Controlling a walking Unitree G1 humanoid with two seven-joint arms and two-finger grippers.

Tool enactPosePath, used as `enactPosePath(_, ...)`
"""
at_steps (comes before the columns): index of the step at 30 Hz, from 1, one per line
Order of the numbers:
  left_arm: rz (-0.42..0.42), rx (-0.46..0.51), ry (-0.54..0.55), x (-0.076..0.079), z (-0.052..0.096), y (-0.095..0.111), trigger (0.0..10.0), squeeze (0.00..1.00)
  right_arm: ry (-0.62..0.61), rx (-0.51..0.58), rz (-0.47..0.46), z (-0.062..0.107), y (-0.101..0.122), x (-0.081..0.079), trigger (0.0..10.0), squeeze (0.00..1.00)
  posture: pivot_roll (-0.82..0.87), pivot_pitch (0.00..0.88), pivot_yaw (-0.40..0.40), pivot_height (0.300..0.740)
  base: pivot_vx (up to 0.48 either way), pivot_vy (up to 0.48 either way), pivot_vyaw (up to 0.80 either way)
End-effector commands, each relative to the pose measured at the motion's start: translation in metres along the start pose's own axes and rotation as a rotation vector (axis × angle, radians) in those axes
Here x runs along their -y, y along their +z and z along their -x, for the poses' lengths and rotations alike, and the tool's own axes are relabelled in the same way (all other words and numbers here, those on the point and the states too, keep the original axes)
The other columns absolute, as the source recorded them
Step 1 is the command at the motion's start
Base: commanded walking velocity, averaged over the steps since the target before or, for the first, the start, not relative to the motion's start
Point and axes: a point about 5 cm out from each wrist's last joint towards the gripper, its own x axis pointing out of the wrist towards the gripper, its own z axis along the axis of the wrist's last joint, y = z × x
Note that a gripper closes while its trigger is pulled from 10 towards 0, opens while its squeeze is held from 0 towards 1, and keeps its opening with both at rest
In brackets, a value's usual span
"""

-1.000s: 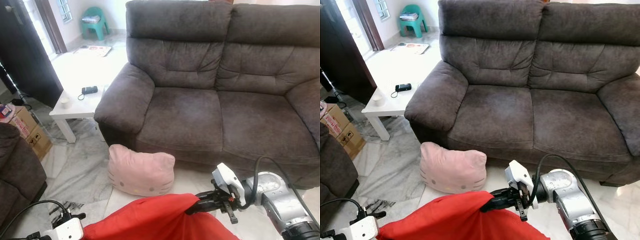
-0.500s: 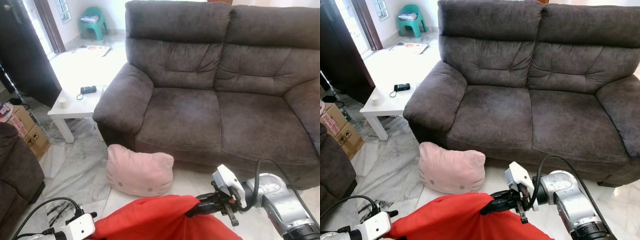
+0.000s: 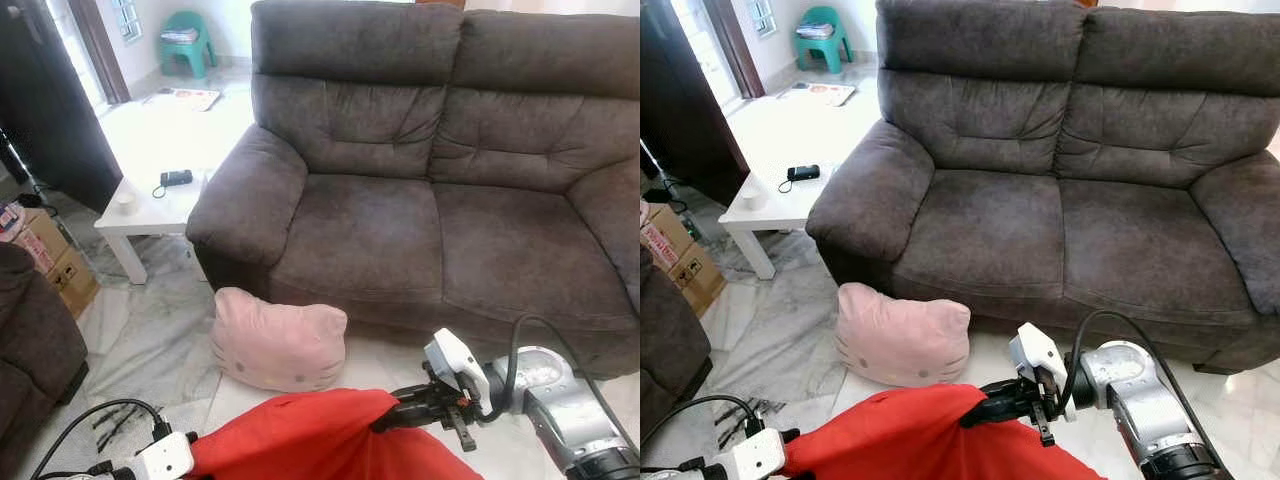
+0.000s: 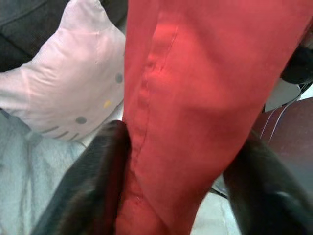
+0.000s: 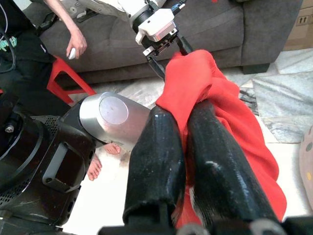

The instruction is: Move the pillow to the sofa from floor

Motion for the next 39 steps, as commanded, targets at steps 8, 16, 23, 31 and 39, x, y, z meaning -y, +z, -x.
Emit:
enactPosePath(8,0.017,0.009,0.002,0.001,0.002,-0.001,0.0,0.00,0.012,0.059,0.081,-0.004,0.017,0.002,10.0,0.00,0.07,0.015,-0.020,0.740,0.000,0.000,0.00)
enactPosePath(16,0.012,0.019,-0.006,0.001,0.004,0.000,0.0,0.00,0.003,0.060,0.079,-0.006,0.015,0.003,10.0,0.00,0.08,0.014,-0.016,0.740,0.000,0.000,0.00)
enactPosePath(23,0.002,0.030,0.000,0.000,0.004,0.003,0.0,0.00,-0.002,0.066,0.078,-0.009,0.014,0.003,10.0,0.00,0.08,0.013,-0.013,0.740,0.000,0.000,0.00)
enactPosePath(31,-0.013,0.070,0.034,-0.006,0.002,0.013,0.0,0.00,-0.006,0.071,0.079,-0.013,0.013,0.003,10.0,0.00,0.08,0.011,-0.005,0.740,0.000,0.000,0.00)
enactPosePath(39,-0.036,0.106,0.220,-0.029,0.000,0.029,0.0,0.00,-0.150,0.090,0.119,-0.014,0.013,0.016,10.0,0.00,0.09,0.004,-0.001,0.740,0.000,0.000,0.00)
